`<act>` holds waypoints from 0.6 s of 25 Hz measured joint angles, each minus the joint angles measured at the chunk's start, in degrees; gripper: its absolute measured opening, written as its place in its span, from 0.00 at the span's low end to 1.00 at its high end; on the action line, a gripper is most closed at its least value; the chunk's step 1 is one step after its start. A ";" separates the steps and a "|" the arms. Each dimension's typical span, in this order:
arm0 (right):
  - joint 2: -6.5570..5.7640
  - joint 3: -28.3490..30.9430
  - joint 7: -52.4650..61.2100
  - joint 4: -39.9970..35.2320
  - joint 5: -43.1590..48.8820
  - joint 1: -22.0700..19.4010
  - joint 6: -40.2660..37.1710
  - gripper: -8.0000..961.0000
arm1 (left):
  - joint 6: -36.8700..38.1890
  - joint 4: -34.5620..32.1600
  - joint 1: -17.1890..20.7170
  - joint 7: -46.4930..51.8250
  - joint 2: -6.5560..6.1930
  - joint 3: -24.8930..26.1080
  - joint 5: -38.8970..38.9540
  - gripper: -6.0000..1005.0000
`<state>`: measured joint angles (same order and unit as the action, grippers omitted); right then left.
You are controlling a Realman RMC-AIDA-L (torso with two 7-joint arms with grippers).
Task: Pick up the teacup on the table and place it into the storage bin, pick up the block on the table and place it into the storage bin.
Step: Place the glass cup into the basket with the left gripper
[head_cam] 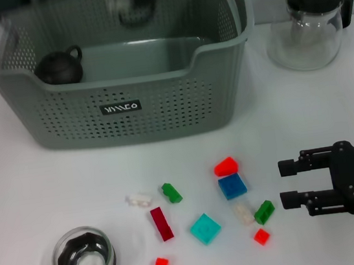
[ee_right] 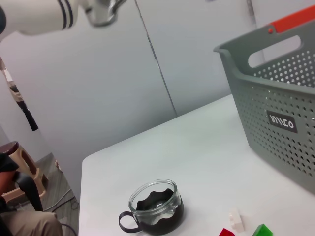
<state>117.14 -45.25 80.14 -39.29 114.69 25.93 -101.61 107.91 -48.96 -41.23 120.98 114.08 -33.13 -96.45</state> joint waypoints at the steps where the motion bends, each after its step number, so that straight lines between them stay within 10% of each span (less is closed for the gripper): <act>1: 0.01 -0.01 -0.05 0.00 0.00 0.01 0.00 0.68 | -4.47 -1.21 -1.24 2.43 -0.62 -1.68 -1.11 0.04; 7: 0.16 -0.01 -0.07 0.00 0.18 0.24 0.20 0.68 | -24.30 -1.12 -10.98 12.33 -3.24 -14.67 -15.98 0.04; 15: 0.19 -0.01 0.12 0.00 0.16 0.26 0.18 0.68 | -40.51 3.61 -19.35 23.11 -1.03 -26.07 -38.81 0.04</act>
<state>117.33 -45.26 80.26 -39.28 114.85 26.19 -101.43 67.40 -45.35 -60.58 144.10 113.04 -59.20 -135.26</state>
